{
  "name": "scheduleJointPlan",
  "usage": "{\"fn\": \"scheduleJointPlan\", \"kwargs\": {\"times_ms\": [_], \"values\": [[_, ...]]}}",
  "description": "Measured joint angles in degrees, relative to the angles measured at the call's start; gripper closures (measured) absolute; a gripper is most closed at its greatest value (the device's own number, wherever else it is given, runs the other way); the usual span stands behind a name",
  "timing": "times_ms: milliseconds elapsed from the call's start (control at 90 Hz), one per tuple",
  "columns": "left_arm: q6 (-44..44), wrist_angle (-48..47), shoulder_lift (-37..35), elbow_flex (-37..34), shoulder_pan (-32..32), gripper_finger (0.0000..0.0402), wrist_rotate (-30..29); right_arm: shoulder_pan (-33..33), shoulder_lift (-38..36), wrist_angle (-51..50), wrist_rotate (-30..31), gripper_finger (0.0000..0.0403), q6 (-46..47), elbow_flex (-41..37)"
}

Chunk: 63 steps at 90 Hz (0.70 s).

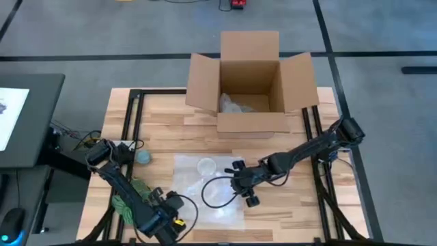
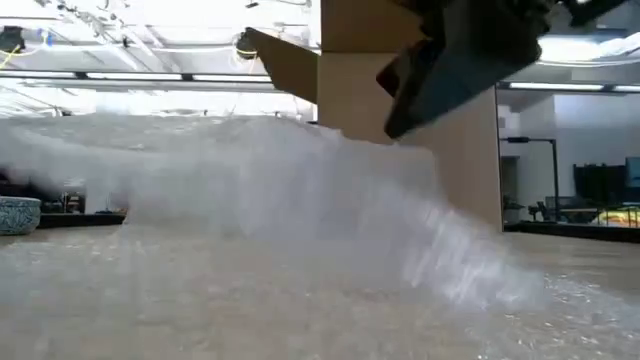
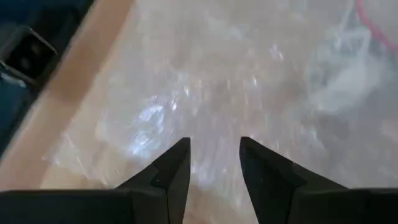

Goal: Wrap mug
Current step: Wrap the white gray mug with bubble wrap

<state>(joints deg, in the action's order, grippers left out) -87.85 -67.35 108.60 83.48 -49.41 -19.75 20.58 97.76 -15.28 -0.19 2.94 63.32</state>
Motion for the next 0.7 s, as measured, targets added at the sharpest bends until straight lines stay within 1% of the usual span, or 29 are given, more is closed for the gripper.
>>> {"fn": "scheduleJointPlan", "kwargs": {"times_ms": [100, 189, 289, 422, 489, 567, 644, 700], "values": [[-0.87, 1.26, 0.0, -0.49, -0.32, 0.0402, -0.1, -0.09, -0.9, -3.09, 0.32, 0.0275, -1.64, 2.0], [-0.98, 3.99, 0.0, -1.26, -0.37, 0.0402, -1.27, -0.07, -2.58, -2.78, 0.33, 0.0275, -3.2, 3.65], [0.5, 8.53, 0.11, -1.92, -0.35, 0.0402, -2.89, -0.67, -3.81, 2.04, 0.33, 0.0275, -4.21, 4.85], [1.52, 13.56, 0.17, -3.19, -0.35, 0.0402, -3.1, -2.99, -3.24, 9.73, 0.42, 0.0275, -5.37, 4.84], [1.37, 13.93, 0.17, -3.24, -0.41, 0.0402, -3.12, -4.68, -2.0, 12.75, 0.5, 0.0275, -5.36, 4.84], [1.62, 13.75, 0.2, -3.24, -0.42, 0.0402, -3.13, -6.25, -1.58, 12.65, 0.46, 0.0275, -4.7, 4.62], [2.05, 12.73, 0.2, -3.24, -0.42, 0.0402, -3.11, -8.24, -0.28, 15.18, 0.41, 0.0275, -4.52, 4.98], [2.07, 12.16, 0.21, -3.25, -0.4, 0.0401, -3.09, -9.41, 0.03, 14.25, 0.27, 0.0275, -4.46, 4.74]]}}
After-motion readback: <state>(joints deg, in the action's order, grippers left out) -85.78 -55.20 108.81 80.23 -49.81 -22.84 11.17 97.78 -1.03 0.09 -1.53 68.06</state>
